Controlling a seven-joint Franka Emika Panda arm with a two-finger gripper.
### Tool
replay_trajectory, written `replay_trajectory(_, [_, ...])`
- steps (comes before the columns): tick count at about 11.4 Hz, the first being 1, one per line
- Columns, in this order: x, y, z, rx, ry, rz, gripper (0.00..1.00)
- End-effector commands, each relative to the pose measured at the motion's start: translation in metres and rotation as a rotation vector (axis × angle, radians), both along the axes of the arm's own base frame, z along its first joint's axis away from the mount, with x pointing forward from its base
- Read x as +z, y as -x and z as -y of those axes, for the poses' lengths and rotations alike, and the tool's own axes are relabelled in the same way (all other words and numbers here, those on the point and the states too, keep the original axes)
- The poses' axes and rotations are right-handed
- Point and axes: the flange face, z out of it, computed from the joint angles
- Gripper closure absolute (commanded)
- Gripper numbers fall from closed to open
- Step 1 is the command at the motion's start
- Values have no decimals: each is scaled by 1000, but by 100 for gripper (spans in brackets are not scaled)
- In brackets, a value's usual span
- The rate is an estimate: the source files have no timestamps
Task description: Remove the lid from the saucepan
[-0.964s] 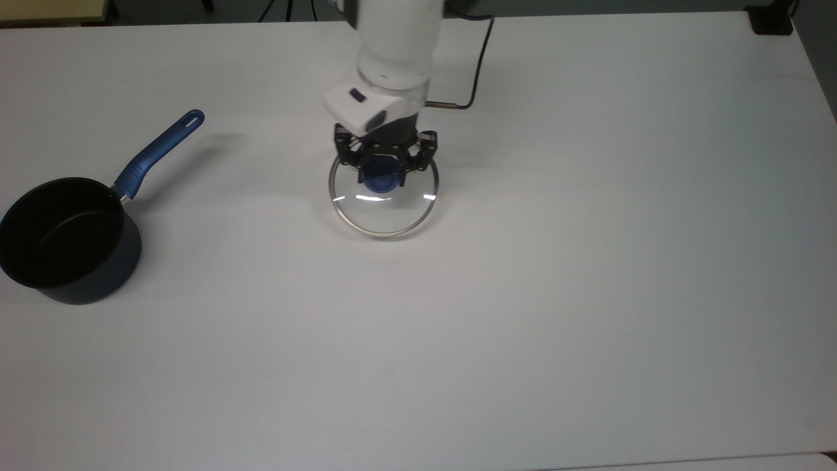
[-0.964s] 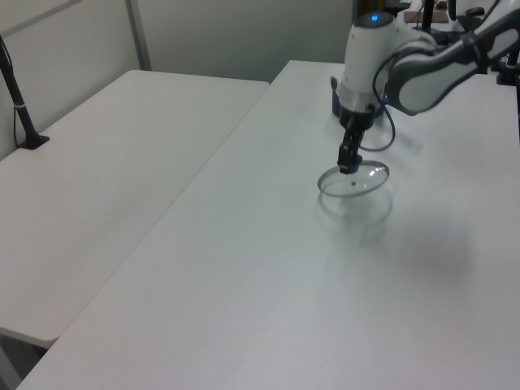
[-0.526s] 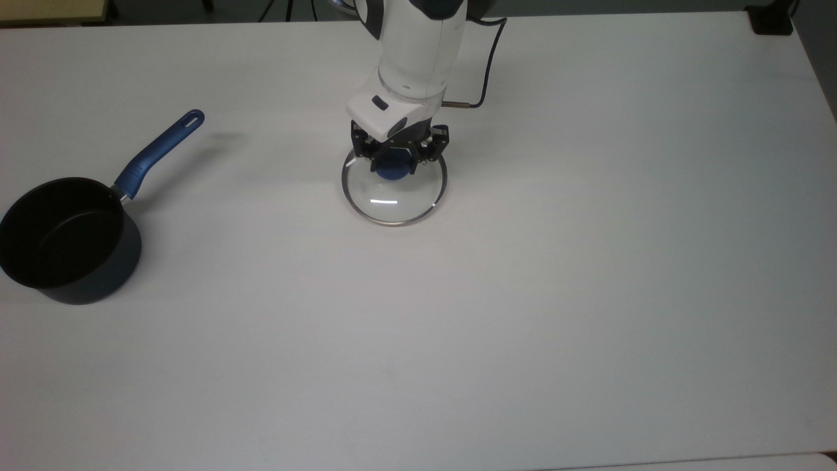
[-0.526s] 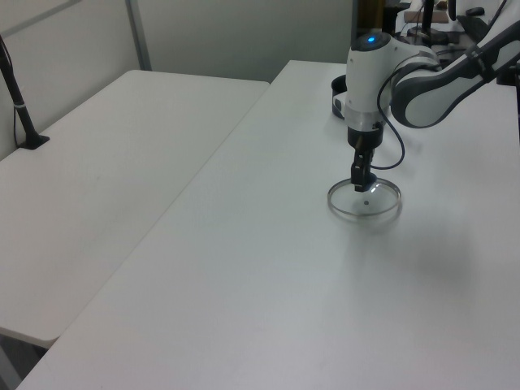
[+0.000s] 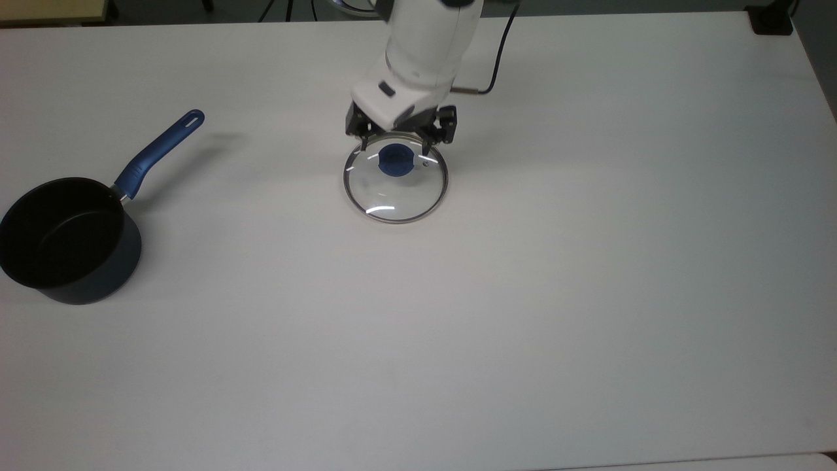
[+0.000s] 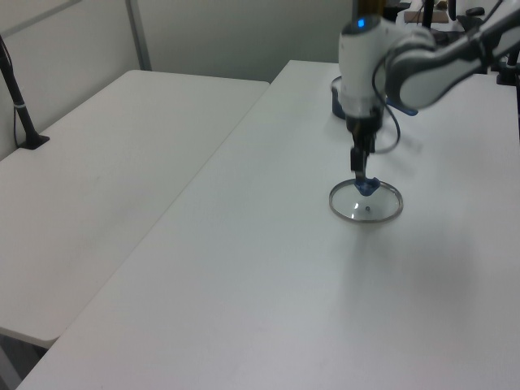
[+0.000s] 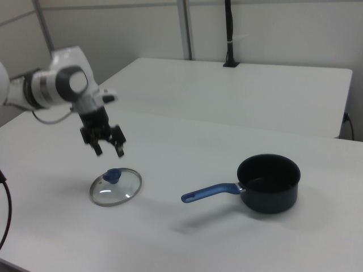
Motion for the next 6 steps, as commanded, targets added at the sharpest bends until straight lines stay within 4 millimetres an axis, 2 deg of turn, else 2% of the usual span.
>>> replay_trajectory(1, [81, -1, 18, -77, -68, 28, 0])
replay_trajectory(3, [109, 5, 31, -82, -129, -13, 0])
replay_trajectory(5, [154, 19, 59, -134, -197, -3, 0])
replay_trajectory(6, [167, 26, 70, -153, -197, -7, 0])
